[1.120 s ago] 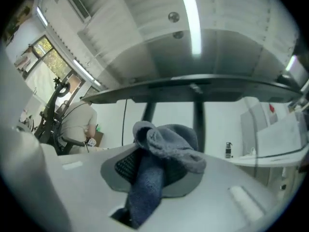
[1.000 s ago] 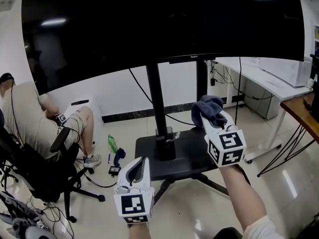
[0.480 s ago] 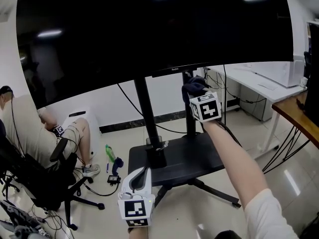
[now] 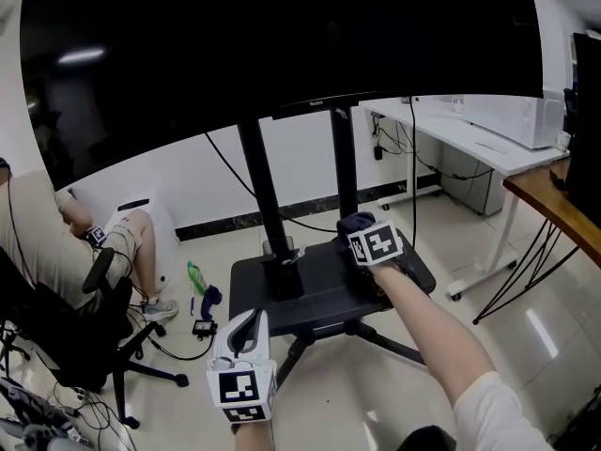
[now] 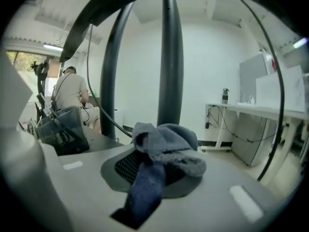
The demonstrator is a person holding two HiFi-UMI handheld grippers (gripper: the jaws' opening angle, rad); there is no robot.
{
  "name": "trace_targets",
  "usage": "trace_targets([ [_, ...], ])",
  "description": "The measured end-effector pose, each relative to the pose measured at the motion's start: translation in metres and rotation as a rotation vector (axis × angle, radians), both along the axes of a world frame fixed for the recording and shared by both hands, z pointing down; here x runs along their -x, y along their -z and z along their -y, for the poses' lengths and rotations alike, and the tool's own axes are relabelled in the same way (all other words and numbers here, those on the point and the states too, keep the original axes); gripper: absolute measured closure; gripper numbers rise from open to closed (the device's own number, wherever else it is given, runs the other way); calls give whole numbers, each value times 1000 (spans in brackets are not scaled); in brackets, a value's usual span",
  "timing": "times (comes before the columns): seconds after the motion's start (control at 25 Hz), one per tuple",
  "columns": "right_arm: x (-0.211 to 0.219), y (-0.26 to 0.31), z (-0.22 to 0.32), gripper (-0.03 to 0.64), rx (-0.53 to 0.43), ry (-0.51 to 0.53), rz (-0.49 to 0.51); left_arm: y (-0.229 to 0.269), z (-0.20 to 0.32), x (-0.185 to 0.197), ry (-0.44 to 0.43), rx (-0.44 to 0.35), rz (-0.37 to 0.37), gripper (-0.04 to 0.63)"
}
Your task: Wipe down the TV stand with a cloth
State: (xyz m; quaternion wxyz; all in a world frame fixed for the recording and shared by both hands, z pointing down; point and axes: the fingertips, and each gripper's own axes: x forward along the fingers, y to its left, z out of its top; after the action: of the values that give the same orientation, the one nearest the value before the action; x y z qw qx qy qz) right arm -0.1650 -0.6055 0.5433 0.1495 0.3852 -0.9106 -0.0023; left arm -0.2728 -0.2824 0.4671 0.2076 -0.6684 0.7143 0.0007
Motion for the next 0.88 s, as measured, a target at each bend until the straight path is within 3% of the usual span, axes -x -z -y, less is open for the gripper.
trace_targets([
  [0.12,-13,39,-38,522,-121,23,63,-1,-2,1,4,2,-12,449],
  [0.28,-35,92,-188,523,-296,131,302,3,-14,16,18,-11,-6,449],
  [0.36,-25,89,-265,523,-386,211,394,4,-22,25,26,13,-29,449],
  [0.44,11,73,-313,523,-436,301,394,9,-27,41,36,-32,-25,449],
  [0.64,132,55,-316,531,-314,381,308,1,-37,100,156,-40,-64,449],
  [0.8,209,39,-248,532,-91,241,251,-9,-54,140,219,-49,-115,449],
  [0.88,233,31,-206,534,-63,119,181,-11,-58,150,229,-46,-133,449],
])
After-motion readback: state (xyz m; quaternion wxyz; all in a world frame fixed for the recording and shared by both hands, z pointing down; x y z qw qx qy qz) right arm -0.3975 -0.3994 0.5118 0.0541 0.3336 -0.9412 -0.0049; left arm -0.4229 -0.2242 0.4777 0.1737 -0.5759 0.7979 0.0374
